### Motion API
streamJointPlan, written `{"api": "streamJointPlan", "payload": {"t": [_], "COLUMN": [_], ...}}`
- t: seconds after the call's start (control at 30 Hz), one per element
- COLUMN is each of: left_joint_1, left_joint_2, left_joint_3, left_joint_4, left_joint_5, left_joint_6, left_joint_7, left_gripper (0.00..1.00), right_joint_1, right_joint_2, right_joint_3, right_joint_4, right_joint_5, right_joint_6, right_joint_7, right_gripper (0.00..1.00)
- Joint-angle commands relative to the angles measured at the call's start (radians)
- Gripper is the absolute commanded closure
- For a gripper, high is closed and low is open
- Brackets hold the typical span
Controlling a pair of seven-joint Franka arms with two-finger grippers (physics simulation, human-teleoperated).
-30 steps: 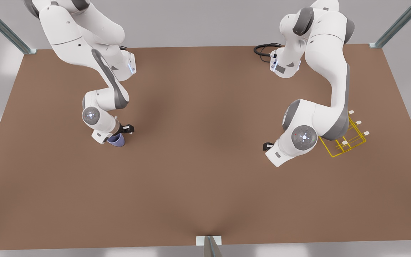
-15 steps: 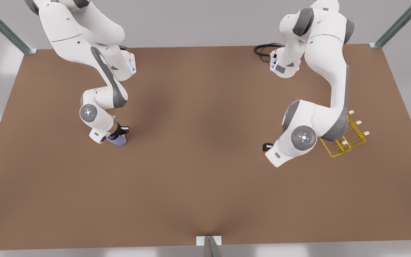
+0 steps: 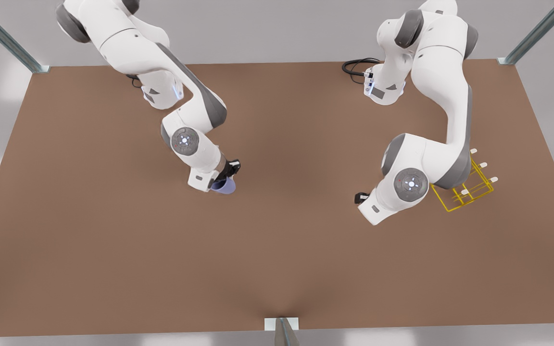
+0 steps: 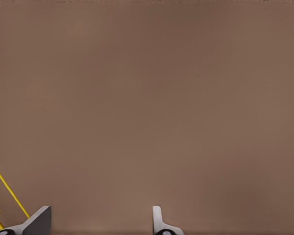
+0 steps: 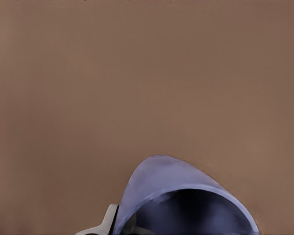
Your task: Place the cup on the cup holder
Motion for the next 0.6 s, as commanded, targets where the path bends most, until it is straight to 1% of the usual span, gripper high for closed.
{"api": "streamJointPlan", "payload": {"t": [0.0,0.03,0.07,0.17,0.2,0.27,0.3,0.37,0.4,0.43,0.47,0.5,0.53,0.57], "left_joint_1": [0.015,0.051,0.114,0.121,0.119,0.131,0.133,0.136,0.154,0.156,0.165,0.163,0.153,0.153], "left_joint_2": [0.005,0.042,0.044,0.056,0.061,0.064,0.07,0.061,0.039,0.013,-0.022,-0.022,-0.073,-0.096], "left_joint_3": [0.005,0.005,0.004,0.004,0.004,0.004,0.004,0.004,0.004,0.005,0.004,0.005,0.004,-0.002], "left_joint_4": [0.001,0.012,0.006,0.001,0.004,0.001,-0.002,-0.002,-0.002,-0.002,-0.002,-0.004,0.012,0.013], "left_joint_5": [0.0,-0.002,-0.013,-0.013,-0.014,-0.013,-0.013,-0.013,-0.011,-0.009,-0.006,-0.006,-0.002,-0.008], "left_joint_6": [0.001,0.005,0.068,0.086,0.088,0.111,0.116,0.1,0.08,0.024,-0.033,-0.068,-0.243,-0.26], "left_joint_7": [-0.011,-0.01,0.006,0.001,0.001,0.004,0.004,0.004,0.004,0.001,-0.007,-0.011,-0.043,-0.079], "left_gripper": [0.0,0.0,0.0,0.0,0.0,0.0,0.0,0.0,0.0,0.0,0.0,0.0,0.0,0.0], "right_joint_1": [0.214,0.314,0.331,0.331,0.339,0.336,0.334,0.33,0.305,0.29,0.227,0.158,0.127,0.061], "right_joint_2": [0.078,0.122,0.182,0.354,0.383,0.412,0.427,0.426,0.426,0.427,0.43,0.446,0.473,0.515], "right_joint_3": [-0.155,-0.246,-0.267,-0.299,-0.312,-0.309,-0.299,-0.28,-0.253,-0.232,-0.148,-0.048,-0.002,0.098], "right_joint_4": [0.132,0.218,0.312,0.557,0.596,0.603,0.606,0.606,0.606,0.597,0.568,0.52,0.52,0.519], "right_joint_5": [0.078,0.103,0.117,0.138,0.143,0.152,0.155,0.227,0.296,0.327,0.328,0.327,0.33,0.332], "right_joint_6": [-0.099,-0.1,-0.109,-0.096,-0.068,0.056,0.165,0.248,0.263,0.329,0.397,0.492,0.518,0.541], "right_joint_7": [0.506,0.547,0.561,0.603,0.623,0.704,0.817,0.85,0.839,0.837,0.779,0.752,0.755,0.759], "right_gripper": [0.79,0.79,0.79,0.79,0.79,0.79,0.79,0.79,0.79,0.79,0.79,0.79,0.79,0.79]}}
